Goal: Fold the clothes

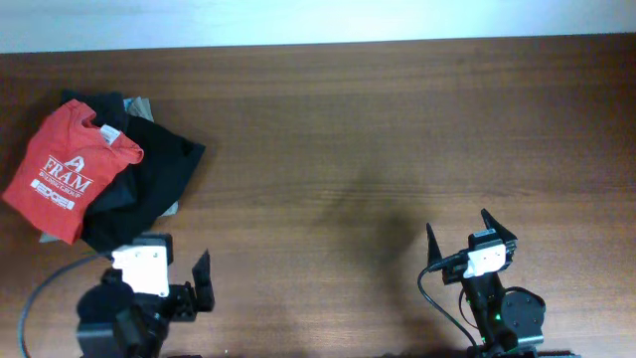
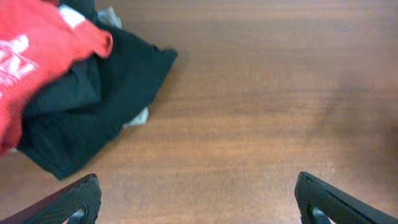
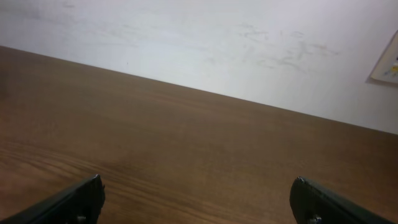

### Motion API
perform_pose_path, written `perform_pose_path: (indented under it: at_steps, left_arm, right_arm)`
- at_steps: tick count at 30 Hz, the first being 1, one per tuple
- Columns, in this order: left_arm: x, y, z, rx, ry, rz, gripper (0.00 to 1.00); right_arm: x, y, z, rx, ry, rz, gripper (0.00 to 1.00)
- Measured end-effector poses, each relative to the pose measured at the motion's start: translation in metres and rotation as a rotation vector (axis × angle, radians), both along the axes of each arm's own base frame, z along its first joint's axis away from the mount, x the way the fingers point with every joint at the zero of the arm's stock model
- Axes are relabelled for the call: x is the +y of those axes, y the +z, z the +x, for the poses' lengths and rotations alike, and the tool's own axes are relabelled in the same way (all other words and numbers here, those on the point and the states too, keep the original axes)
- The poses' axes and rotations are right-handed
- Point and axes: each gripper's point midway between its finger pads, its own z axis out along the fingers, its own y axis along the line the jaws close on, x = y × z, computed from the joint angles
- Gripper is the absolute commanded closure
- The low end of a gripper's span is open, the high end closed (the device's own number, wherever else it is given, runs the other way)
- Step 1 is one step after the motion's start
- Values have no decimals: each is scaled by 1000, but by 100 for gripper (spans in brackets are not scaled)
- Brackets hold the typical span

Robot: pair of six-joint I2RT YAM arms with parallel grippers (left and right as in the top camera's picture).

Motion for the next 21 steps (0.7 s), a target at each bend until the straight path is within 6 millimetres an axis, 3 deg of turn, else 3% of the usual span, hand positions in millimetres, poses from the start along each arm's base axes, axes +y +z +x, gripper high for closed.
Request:
perform_pose_path:
  at_steps: [3, 6, 10, 11, 13, 14, 21]
  left_arm:
    - [-2, -38, 14, -141, -11, -1, 1]
    - [-4, -55, 34, -297, -26, -2, 1]
    - [-7, -16, 54, -669, -52, 9, 1]
    - [-7, -16, 56, -709, -54, 15, 1]
    - [-7, -38, 59, -643, -58, 27, 1]
    - [-7, -65, 59, -536, -61, 28, 1]
    - [-7, -66, 59, -537, -64, 36, 1]
  right_arm:
    - [0, 0, 0, -2, 0, -1, 1]
    - [0, 1, 0, -3, 0, 0, 1]
    - [0, 1, 0, -3, 0, 0, 1]
    - [0, 1, 0, -3, 0, 0, 1]
    - [0, 1, 0, -3, 0, 0, 1]
    - [0, 1, 0, -3, 0, 0, 1]
    - [0, 1, 0, -3, 0, 1, 2]
